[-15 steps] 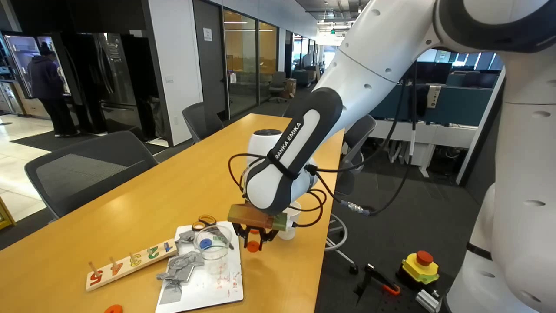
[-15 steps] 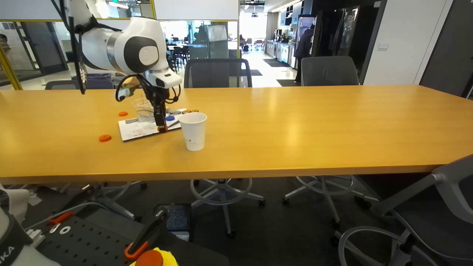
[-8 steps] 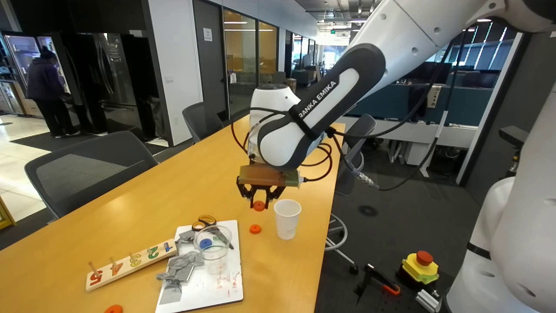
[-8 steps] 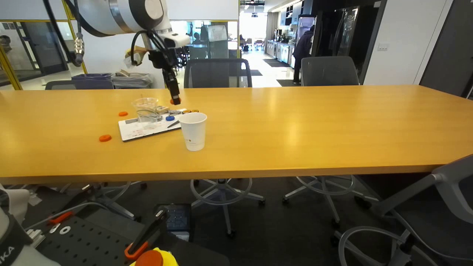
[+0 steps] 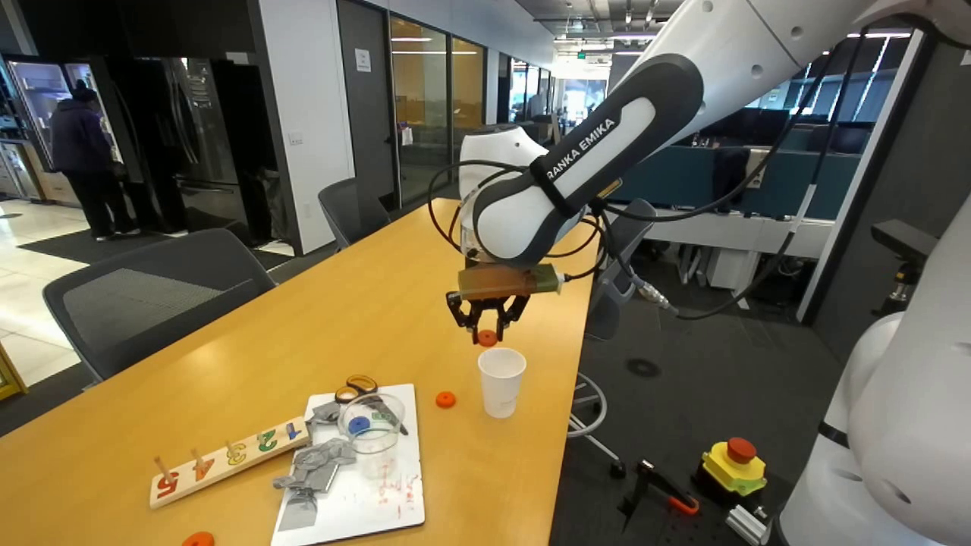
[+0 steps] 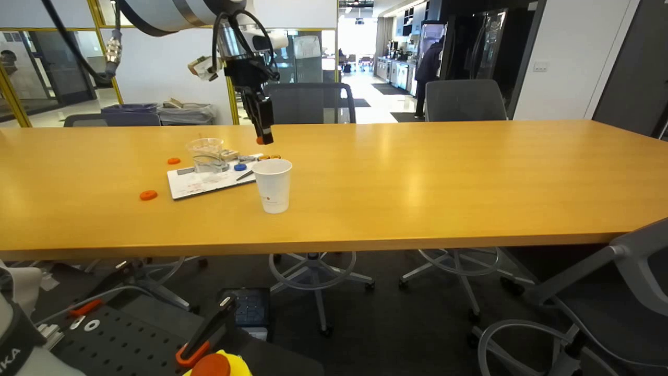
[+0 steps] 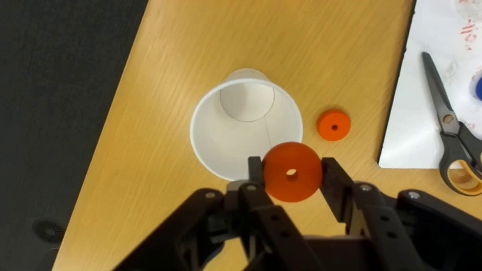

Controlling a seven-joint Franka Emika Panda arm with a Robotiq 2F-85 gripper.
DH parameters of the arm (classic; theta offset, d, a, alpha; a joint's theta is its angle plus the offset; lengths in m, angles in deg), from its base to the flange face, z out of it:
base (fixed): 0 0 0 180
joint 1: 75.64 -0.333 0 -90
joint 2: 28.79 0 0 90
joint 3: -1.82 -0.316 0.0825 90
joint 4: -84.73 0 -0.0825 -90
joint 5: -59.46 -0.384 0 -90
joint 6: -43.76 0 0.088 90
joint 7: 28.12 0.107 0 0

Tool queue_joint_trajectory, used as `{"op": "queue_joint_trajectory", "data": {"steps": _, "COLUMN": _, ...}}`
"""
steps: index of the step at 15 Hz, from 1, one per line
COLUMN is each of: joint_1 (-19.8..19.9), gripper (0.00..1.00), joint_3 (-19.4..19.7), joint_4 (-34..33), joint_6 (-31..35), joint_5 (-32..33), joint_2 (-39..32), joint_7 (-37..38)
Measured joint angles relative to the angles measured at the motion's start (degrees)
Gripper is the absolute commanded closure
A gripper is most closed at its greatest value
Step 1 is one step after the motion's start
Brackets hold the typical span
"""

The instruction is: Pick up the orange tokens and put them in the white cup. Pick up the blue token and put it in the colourless cup.

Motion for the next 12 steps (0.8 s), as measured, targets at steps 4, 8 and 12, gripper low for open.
{"op": "queue_joint_trajectory", "data": {"steps": 4, "joint_1": 1.5, "gripper": 0.79, "joint_3": 0.3, "joint_4": -0.3, "joint_6": -0.5, "joint_5": -0.6, "joint_2": -1.8, "joint_7": -3.6}}
{"op": "queue_joint_trajectory", "data": {"steps": 8, "joint_1": 2.4, "gripper": 0.79, "joint_3": 1.2, "joint_4": -1.4, "joint_6": -0.5, "joint_5": -1.1, "joint_2": -4.7, "joint_7": -5.8}}
{"op": "queue_joint_trajectory", "data": {"steps": 12, "joint_1": 2.6, "gripper": 0.79, "joint_3": 2.2, "joint_4": -3.1, "joint_6": -0.5, "joint_5": -3.2, "joint_2": -7.7, "joint_7": -8.6}}
